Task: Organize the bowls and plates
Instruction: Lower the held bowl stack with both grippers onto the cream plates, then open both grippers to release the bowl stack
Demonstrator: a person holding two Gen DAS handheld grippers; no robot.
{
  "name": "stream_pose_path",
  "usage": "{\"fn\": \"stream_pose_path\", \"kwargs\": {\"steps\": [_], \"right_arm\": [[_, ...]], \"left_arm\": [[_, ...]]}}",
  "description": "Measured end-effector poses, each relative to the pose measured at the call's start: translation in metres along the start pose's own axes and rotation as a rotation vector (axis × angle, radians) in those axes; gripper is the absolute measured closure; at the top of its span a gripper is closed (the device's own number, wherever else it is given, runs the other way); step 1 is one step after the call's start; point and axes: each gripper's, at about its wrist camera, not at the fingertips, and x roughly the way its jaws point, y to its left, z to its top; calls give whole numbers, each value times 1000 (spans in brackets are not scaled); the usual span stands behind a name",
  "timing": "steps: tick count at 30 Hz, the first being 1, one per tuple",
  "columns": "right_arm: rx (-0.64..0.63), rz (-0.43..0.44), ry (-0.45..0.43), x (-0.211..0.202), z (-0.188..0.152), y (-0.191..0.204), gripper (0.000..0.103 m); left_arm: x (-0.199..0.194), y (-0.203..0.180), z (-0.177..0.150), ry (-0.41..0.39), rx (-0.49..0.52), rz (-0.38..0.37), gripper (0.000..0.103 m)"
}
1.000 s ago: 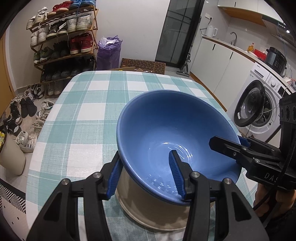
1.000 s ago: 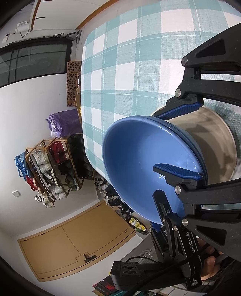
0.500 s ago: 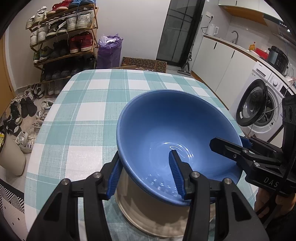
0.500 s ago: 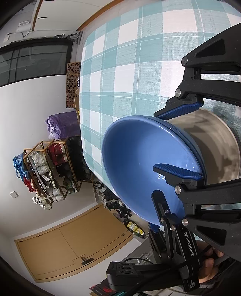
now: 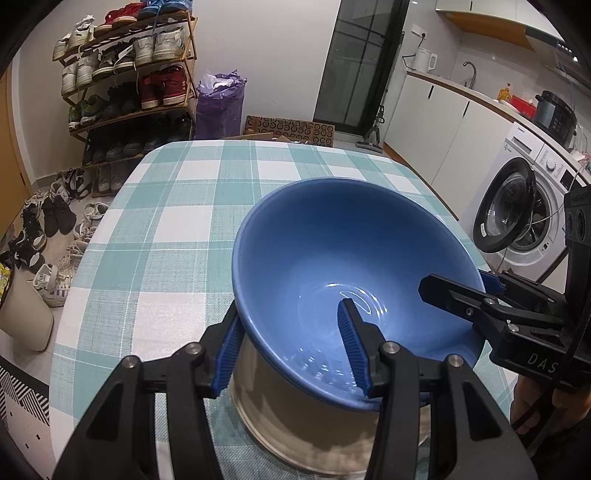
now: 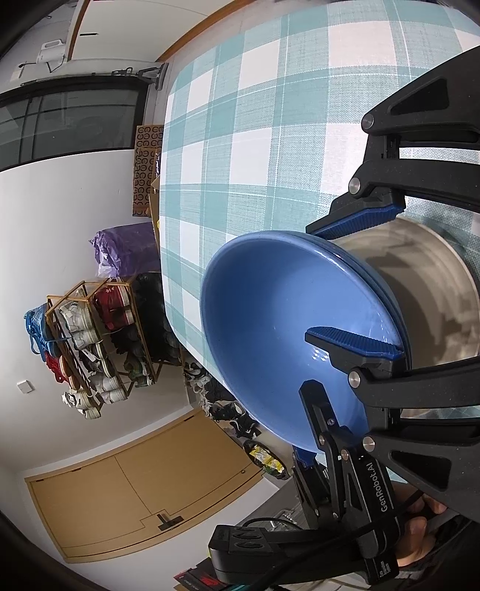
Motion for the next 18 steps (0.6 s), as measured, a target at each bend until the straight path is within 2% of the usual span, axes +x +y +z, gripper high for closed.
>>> {"fn": "stream_pose_path", "kwargs": {"steps": [10, 15, 18], "right_arm": [[-5, 2, -20, -5, -1, -9, 51], [-4, 7, -39, -12, -5, -12, 37], [-7, 6, -68, -18, -10, -12, 17]], "left_arm": [[-10, -2, -4, -26, 12, 12, 49], [-21, -5, -5, -59, 38, 16, 34], [-28, -8, -6, -84, 54, 20, 23]]}}
